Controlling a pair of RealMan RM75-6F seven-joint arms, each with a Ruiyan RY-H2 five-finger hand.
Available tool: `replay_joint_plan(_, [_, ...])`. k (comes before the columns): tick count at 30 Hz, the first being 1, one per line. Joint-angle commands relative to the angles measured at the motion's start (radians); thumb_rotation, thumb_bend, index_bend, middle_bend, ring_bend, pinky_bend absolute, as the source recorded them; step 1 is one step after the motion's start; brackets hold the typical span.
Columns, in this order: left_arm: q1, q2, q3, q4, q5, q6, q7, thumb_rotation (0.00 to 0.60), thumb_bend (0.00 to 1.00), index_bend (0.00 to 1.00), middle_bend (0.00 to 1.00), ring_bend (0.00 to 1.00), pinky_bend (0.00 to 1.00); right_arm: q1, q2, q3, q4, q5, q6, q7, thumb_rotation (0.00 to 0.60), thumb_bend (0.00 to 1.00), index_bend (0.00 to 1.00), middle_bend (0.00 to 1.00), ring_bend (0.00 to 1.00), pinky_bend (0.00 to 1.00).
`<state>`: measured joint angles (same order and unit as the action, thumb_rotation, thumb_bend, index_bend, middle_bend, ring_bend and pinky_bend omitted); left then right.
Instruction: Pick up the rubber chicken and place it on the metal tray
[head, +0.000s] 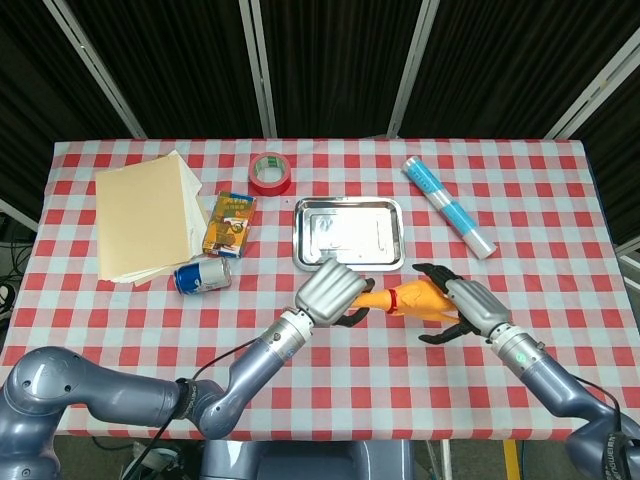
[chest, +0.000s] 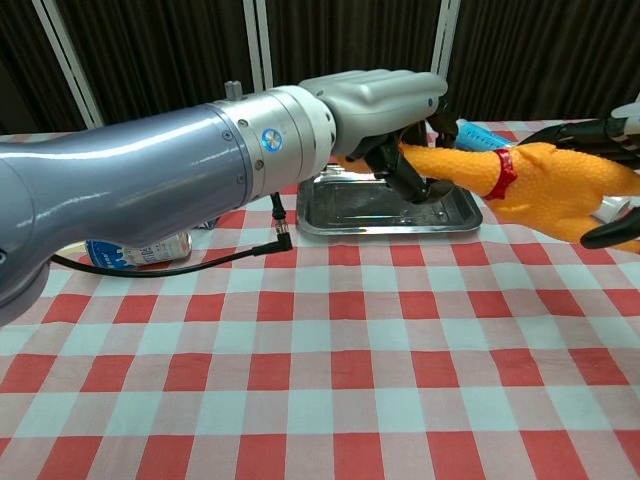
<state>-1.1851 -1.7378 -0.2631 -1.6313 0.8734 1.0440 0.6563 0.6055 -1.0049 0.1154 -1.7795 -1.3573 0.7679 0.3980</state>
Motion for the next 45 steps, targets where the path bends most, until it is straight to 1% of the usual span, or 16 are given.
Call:
replay_joint_plan(1, [0.013,0.005,0.008,-0.002,0.01,0.003,-0.016,0.6,0.66,0.65,0.73,0.63,0.7,-0.009,0.013,0.0,0.008,0.004,0.014,-0.001,0.524,0.13,0.0,0.06,0.01,0.15])
replay_joint_plan(5, [0.045,0.019,0.032,-0.004,0.05,0.005,-0.062,0.6,0.66,0.65,0.73,0.63,0.7,-0.029,0.036,0.002,0.019,0.014,0.04,0.013,0.524,0.13,0.0,0.06,0.01,0.15])
replay_joint_plan(8, [0.085,0.028,0.064,-0.003,0.098,0.014,-0.116,0.6,0.66,0.65,0.73,0.63,0.7,-0.05,0.054,0.006,0.037,0.024,0.07,0.027,0.524,0.13,0.0,0.06,0.01,0.15])
replay_joint_plan(13, [0.141,0.023,0.109,0.035,0.152,0.022,-0.193,0.6,0.66,0.65,0.73,0.63,0.7,-0.074,0.063,0.007,0.061,0.03,0.098,0.047,0.524,0.13,0.0,0.06,0.01,0.15])
replay_joint_plan(17, [0.178,0.012,0.122,0.071,0.172,0.026,-0.253,0.6,0.66,0.65,0.73,0.63,0.7,-0.085,0.062,0.005,0.077,0.029,0.105,0.06,0.524,0.13,0.0,0.06,0.01,0.15])
replay_joint_plan(21, [0.207,-0.001,0.121,0.118,0.192,0.037,-0.304,0.6,0.66,0.65,0.73,0.63,0.7,-0.092,0.056,0.005,0.09,0.027,0.111,0.072,0.524,0.13,0.0,0.06,0.01,0.15])
replay_joint_plan(26, [0.224,-0.035,0.084,0.216,0.209,0.051,-0.36,0.6,0.66,0.65,0.73,0.63,0.7,-0.096,0.05,0.004,0.102,0.02,0.112,0.086,0.524,0.13,0.0,0.06,0.01,0.15])
replay_joint_plan(28, [0.218,-0.054,0.058,0.267,0.204,0.046,-0.375,0.6,0.66,0.65,0.73,0.63,0.7,-0.096,0.049,0.004,0.104,0.017,0.111,0.089,0.524,0.13,0.0,0.06,0.01,0.15])
replay_joint_plan(32, [0.182,-0.1,-0.002,0.375,0.178,0.005,-0.386,0.6,0.65,0.65,0.73,0.63,0.7,-0.096,0.052,0.006,0.104,0.014,0.11,0.092,0.524,0.13,0.0,0.06,0.01,0.15])
replay_joint_plan(37, [0.118,-0.147,-0.066,0.487,0.131,-0.064,-0.352,0.6,0.65,0.65,0.72,0.63,0.7,-0.099,0.063,0.008,0.097,0.015,0.111,0.092,0.524,0.13,0.0,0.06,0.01,0.15])
replay_joint_plan(40, [0.082,-0.171,-0.094,0.54,0.101,-0.106,-0.33,0.6,0.64,0.64,0.72,0.63,0.7,-0.101,0.066,0.008,0.097,0.018,0.11,0.093,0.524,0.13,0.0,0.06,0.01,0.15])
replay_joint_plan(45, [0.005,-0.234,-0.138,0.669,0.042,-0.18,-0.279,0.6,0.63,0.64,0.72,0.63,0.7,-0.106,0.068,0.011,0.1,0.024,0.113,0.102,0.524,0.13,0.0,0.06,0.01,0.15])
